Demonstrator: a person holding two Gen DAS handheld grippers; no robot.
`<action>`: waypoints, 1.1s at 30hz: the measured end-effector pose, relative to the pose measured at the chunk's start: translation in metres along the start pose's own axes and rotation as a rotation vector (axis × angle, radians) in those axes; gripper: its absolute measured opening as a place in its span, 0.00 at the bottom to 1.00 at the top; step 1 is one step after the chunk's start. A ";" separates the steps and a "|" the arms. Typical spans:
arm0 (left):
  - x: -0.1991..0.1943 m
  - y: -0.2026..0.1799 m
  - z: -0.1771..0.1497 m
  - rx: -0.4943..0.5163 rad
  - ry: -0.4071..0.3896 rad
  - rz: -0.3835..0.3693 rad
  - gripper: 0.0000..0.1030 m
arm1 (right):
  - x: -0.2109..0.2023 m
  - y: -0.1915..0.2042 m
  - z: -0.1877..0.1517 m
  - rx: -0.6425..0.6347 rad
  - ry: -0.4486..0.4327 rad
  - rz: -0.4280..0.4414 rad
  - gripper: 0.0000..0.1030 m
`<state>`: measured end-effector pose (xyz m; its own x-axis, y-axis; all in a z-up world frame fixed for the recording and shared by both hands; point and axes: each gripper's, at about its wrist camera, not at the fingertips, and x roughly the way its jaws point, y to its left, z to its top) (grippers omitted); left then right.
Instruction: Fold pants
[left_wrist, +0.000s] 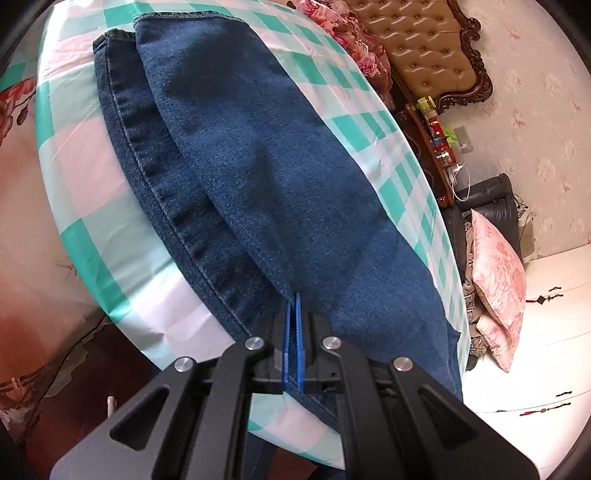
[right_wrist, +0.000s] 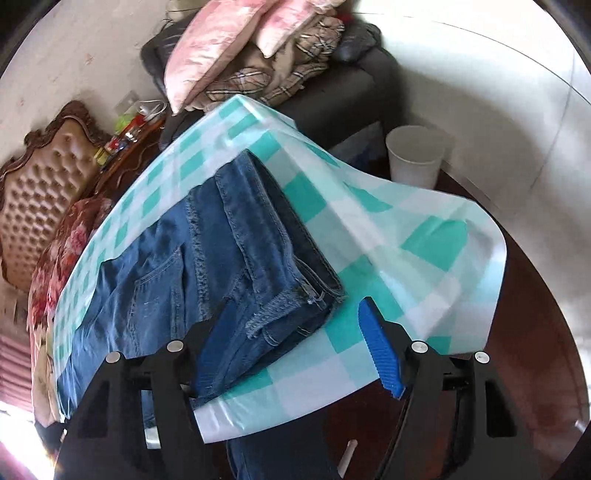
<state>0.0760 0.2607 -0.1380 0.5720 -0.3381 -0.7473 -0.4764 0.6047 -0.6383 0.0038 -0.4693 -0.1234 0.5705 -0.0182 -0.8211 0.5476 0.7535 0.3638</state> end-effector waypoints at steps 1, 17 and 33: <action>0.001 0.000 0.000 -0.004 0.004 0.003 0.02 | 0.003 0.000 -0.001 -0.004 0.002 -0.003 0.66; 0.007 -0.005 0.002 -0.014 0.022 0.049 0.02 | -0.007 0.038 -0.006 -0.171 -0.175 -0.206 0.15; -0.023 -0.013 0.001 -0.005 -0.031 0.015 0.02 | -0.031 0.053 -0.010 -0.240 -0.238 -0.241 0.14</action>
<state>0.0692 0.2612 -0.1120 0.5852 -0.3068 -0.7506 -0.4883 0.6057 -0.6282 0.0091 -0.4218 -0.0834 0.5842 -0.3436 -0.7353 0.5411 0.8401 0.0373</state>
